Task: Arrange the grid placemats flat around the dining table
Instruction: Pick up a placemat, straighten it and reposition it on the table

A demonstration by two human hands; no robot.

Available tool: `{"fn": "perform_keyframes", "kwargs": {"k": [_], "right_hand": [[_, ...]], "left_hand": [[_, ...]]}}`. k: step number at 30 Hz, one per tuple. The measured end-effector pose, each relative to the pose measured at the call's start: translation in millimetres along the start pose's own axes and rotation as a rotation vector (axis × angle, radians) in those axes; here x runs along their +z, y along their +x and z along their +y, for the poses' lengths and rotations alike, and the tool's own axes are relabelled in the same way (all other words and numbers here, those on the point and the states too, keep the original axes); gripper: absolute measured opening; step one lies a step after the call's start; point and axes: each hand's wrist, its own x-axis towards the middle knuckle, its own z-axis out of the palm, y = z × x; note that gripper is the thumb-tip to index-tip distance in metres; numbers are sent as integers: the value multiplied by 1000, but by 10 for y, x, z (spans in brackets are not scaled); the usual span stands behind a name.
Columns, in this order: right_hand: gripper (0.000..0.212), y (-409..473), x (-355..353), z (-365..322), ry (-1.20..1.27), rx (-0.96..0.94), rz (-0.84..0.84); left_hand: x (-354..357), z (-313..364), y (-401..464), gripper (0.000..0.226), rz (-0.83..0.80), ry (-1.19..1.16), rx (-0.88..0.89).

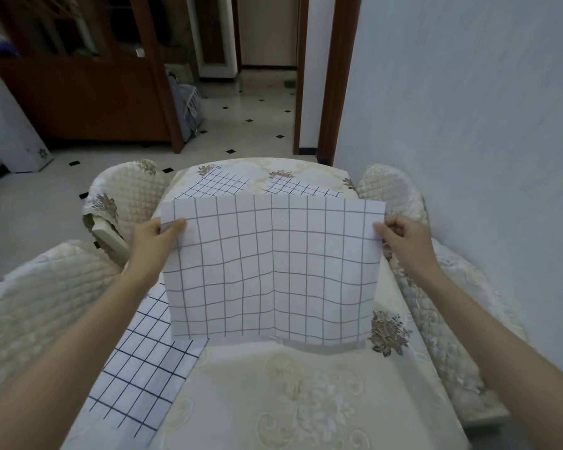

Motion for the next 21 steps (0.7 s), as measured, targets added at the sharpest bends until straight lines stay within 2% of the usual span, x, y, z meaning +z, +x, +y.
{"fn": "perform_keyframes", "kwargs": {"k": [2, 6, 10, 14, 21], "right_hand": [[15, -22, 28, -95, -65, -36, 12], [16, -169, 135, -281, -196, -118, 31], [18, -357, 351, -381, -394, -263, 135], [15, -476, 604, -374, -468, -428, 198], [18, -618, 981, -390, -464, -452, 211]], "left_hand": [[74, -60, -69, 26, 18, 8, -12], [239, -154, -236, 52, 28, 41, -9], [531, -45, -525, 41, 68, 17, -26], [827, -13, -689, 38, 2, -62, -102], [1206, 145, -910, 34, -162, -195, -170]]}}
